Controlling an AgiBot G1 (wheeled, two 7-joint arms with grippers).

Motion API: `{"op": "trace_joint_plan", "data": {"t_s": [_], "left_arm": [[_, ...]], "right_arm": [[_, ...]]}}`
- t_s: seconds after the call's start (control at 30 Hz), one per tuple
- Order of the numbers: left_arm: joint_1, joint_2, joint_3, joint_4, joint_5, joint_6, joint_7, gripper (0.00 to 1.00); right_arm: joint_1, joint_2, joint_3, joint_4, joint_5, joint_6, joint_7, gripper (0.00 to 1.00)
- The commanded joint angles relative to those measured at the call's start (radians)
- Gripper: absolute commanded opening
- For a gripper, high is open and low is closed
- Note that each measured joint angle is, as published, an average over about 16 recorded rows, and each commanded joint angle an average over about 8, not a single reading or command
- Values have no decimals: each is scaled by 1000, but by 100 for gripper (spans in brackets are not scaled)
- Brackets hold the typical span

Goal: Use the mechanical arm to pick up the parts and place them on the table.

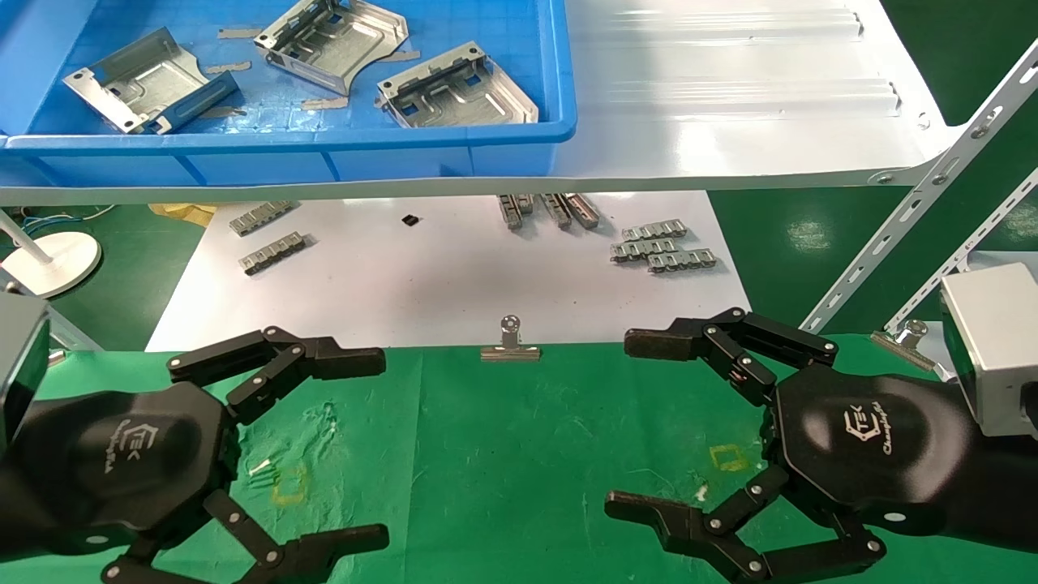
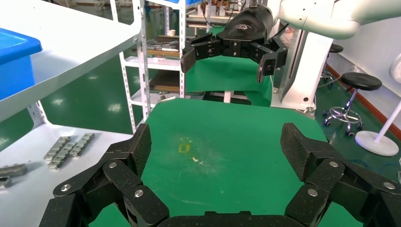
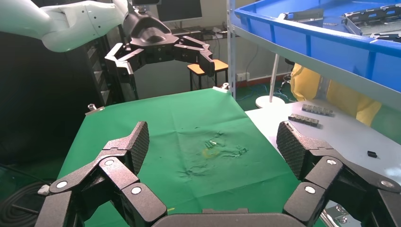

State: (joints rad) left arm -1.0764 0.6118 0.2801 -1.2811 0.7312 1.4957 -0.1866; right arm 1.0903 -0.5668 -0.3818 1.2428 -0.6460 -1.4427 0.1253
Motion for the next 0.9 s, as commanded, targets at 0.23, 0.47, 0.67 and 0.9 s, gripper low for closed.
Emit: {"op": "trace_joint_plan", "data": {"t_s": [0.23, 0.47, 0.67, 0.9], "left_arm": [[0, 0, 0, 0, 0, 0, 0, 100], [0, 0, 0, 0, 0, 0, 0, 100], [0, 0, 0, 0, 0, 0, 0, 100], [0, 0, 0, 0, 0, 0, 0, 100]], "right_arm": [[0, 0, 0, 0, 0, 0, 0, 100], [0, 0, 0, 0, 0, 0, 0, 45], [0, 0, 0, 0, 0, 0, 0, 0], [0, 0, 0, 0, 0, 0, 0, 0]]}}
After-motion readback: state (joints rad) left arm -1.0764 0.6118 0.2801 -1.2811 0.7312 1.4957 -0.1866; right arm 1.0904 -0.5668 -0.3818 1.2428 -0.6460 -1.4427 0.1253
